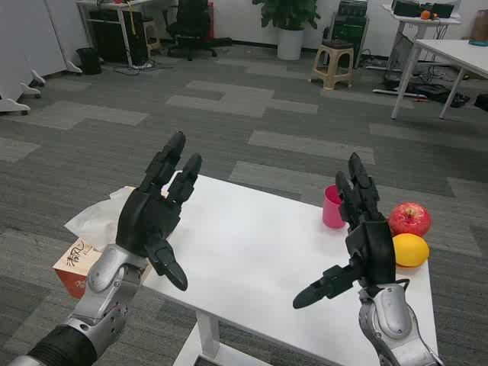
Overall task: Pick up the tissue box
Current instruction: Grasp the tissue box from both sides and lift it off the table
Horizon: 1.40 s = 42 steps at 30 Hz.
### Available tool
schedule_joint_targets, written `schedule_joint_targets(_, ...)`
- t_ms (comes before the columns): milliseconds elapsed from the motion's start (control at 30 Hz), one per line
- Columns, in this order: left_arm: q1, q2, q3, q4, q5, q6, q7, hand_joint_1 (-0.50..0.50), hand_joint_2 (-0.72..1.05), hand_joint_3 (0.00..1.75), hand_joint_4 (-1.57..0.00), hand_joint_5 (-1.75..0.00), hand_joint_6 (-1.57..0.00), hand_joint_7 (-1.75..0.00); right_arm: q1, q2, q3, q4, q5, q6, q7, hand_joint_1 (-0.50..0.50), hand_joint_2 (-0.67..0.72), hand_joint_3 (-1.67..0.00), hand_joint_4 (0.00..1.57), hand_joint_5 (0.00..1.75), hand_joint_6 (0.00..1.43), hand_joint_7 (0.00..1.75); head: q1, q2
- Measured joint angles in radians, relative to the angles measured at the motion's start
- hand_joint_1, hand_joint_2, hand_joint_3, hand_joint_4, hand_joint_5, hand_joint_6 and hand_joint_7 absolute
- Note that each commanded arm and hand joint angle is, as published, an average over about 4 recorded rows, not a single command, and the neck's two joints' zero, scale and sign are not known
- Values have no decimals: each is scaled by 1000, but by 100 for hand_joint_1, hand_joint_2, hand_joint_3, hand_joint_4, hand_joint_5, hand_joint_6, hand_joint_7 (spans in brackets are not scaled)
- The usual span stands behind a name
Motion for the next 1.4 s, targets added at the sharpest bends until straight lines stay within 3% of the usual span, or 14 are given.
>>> schedule_joint_targets(133,-79,-24,42,45,-13,2,43,50,-64,0,0,-5,0,0,-35,105,-46,44,-14,-80,-49,-46,41,-8,0,0,0,0,-28,63)
schedule_joint_targets(233,-134,-27,57,40,-15,-4,50,50,-64,0,0,-8,0,0,-61,131,-49,44,-24,-102,-53,-46,41,-8,0,0,0,0,-25,63)
schedule_joint_targets(667,-128,-37,59,42,-15,-7,51,50,-64,0,0,-10,0,0,-64,127,-50,46,-24,-103,-53,-46,41,-8,0,0,0,0,-32,62)
schedule_joint_targets(900,-128,-37,59,42,-15,-7,51,50,-64,0,0,-3,0,0,-64,127,-50,49,-24,-103,-53,-46,41,-8,0,0,0,0,-35,55)
schedule_joint_targets(1067,-128,-37,60,45,-15,-7,51,50,-64,0,0,-10,0,0,-64,127,-50,62,-24,-104,-53,-46,41,-6,0,0,0,0,-109,-25)
schedule_joint_targets(1267,-117,-35,85,48,-15,12,46,50,-57,0,0,-3,0,0,-66,124,-51,95,-24,-105,-53,-46,41,-4,0,0,0,0,-201,-127)
schedule_joint_targets(1400,-89,-7,115,41,-16,70,18,50,-55,0,0,-10,0,0,-66,118,-53,111,-24,-105,-53,-46,41,-6,0,0,0,0,-219,-170)
